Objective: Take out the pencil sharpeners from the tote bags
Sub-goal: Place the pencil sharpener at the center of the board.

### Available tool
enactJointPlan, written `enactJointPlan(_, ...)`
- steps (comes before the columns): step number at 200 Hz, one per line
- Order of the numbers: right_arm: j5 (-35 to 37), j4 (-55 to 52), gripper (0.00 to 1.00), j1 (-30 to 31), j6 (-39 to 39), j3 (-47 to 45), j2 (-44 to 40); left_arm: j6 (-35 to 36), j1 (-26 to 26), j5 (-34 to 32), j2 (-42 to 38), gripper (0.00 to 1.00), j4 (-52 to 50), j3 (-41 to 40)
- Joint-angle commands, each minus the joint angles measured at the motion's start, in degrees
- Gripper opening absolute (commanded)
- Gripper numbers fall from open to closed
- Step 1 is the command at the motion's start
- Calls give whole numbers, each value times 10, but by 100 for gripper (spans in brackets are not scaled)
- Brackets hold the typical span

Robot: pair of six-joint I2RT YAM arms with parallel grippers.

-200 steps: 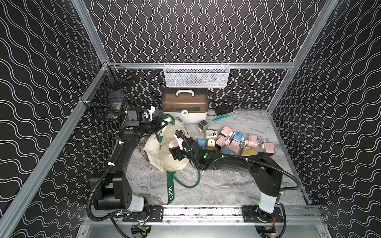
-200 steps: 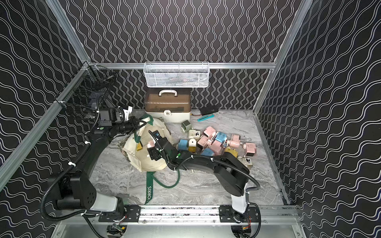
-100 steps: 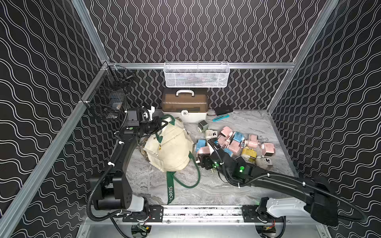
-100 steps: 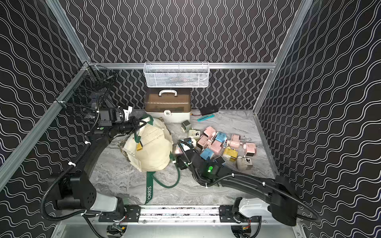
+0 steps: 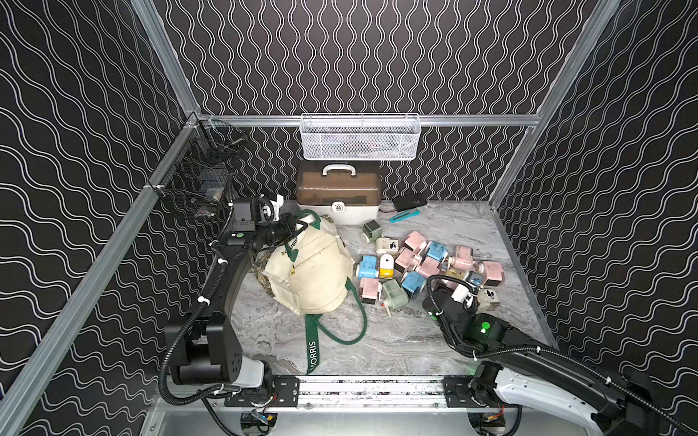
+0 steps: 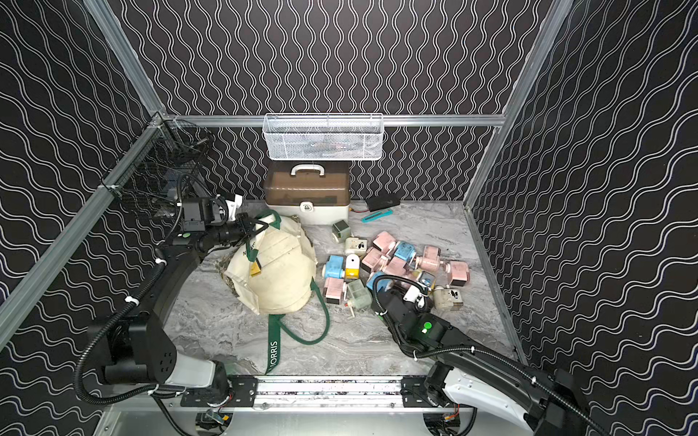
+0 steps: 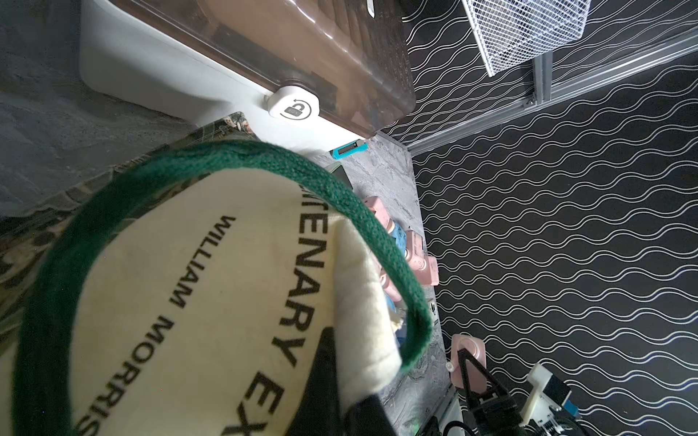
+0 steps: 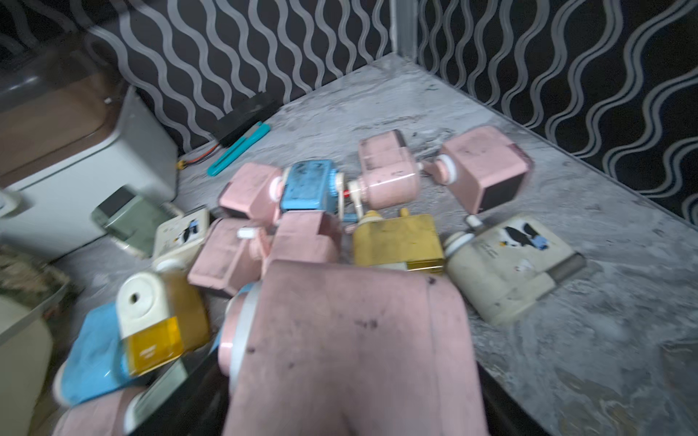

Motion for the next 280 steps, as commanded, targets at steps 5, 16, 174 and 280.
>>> enactJointPlan(5, 17, 28, 61, -42, 50, -37, -26, -2, 0, 9, -1, 0, 16, 2)
enactJointPlan(16, 7, 43, 60, -64, 54, -51, -27, -1, 0, 9, -1, 0, 16, 2)
enactJointPlan(174, -153, 156, 81, -222, 56, -60, 190, 0, 0, 8, 0, 0, 13, 3)
enactJointPlan(280, -169, 102, 95, -221, 10, -37, 121, 1, 0, 8, 0, 0, 12, 4)
